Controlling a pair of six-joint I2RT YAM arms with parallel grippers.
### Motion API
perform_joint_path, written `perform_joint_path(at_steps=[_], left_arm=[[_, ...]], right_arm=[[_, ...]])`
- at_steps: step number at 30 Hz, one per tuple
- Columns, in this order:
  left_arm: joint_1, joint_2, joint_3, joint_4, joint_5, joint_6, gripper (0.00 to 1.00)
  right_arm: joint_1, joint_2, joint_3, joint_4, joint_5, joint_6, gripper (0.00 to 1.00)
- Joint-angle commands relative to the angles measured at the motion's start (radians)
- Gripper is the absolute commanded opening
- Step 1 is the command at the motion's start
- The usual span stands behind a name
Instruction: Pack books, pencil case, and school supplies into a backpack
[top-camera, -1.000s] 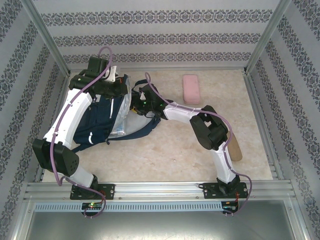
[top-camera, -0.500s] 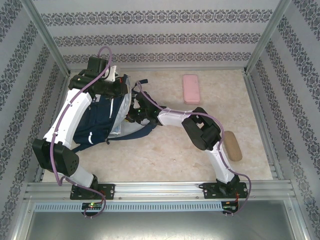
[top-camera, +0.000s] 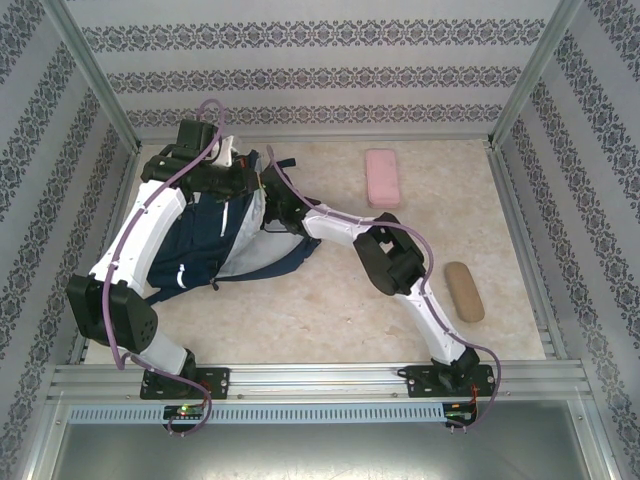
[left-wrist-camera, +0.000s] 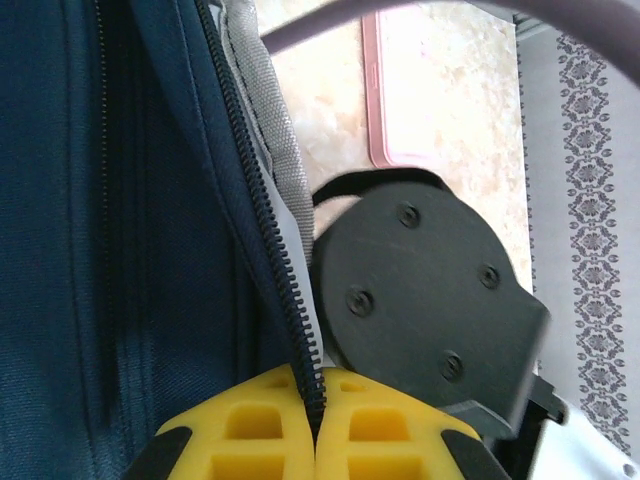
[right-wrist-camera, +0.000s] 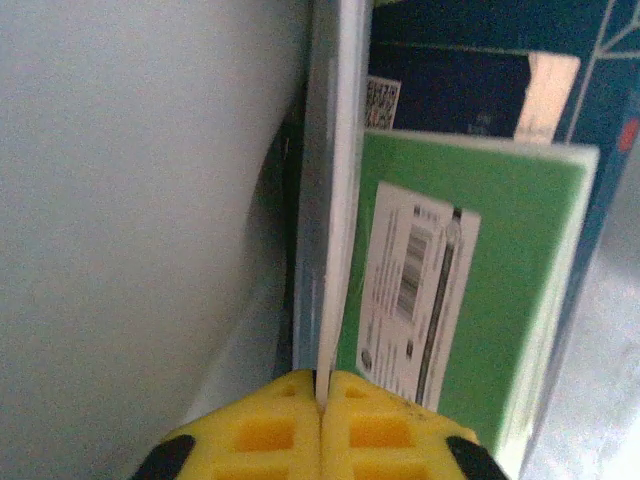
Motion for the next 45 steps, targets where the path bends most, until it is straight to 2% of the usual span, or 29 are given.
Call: perform_joint_path(at_steps=[1,4,7,12,20,25,28,33,38,45], left_arm=[[-0.010,-0.052,0.006,0.039,0.042,-0.001,0.00],[-0.008,-0.053,0.017,0.025,0.017,0.012,0.00],[-0.005,-0.053,0.032,0.011,-0.005,0.022,0.00],[0.003,-0.050,0.053,0.000,-0.019,0.034,0.00],[0.013,-0.047,0.056,0.004,-0.010,0.030,0.01],[0.012,-0.046,0.056,0.003,-0.005,0.029,0.01],[0.013,-0.049,0.055,0.000,-0.004,0.028,0.01],[0.012,-0.057,0.042,0.008,0.005,0.021,0.02],[0.012,-0.064,0.027,0.019,0.014,0.017,0.03],[0.012,-0.073,0.012,0.019,0.011,0.019,0.04]], right_arm=[[0.024,0.046,0.078,-0.045,-0.012,0.015,0.18],[0.022,0.000,0.036,-0.062,-0.003,-0.017,0.40],[0.009,-0.071,-0.045,-0.063,0.007,-0.045,0.49],[-0.013,-0.201,-0.200,-0.071,0.015,-0.101,0.55],[-0.084,-0.426,-0.498,-0.118,0.043,-0.207,0.57],[-0.164,-0.537,-0.609,-0.189,0.083,-0.289,0.57],[-0.226,-0.602,-0.619,-0.346,0.178,-0.418,0.59],[-0.335,-0.668,-0.598,-0.551,0.399,-0.630,0.72],[-0.418,-0.629,-0.511,-0.708,0.553,-0.784,0.97],[-0.489,-0.553,-0.432,-0.777,0.659,-0.917,0.98]])
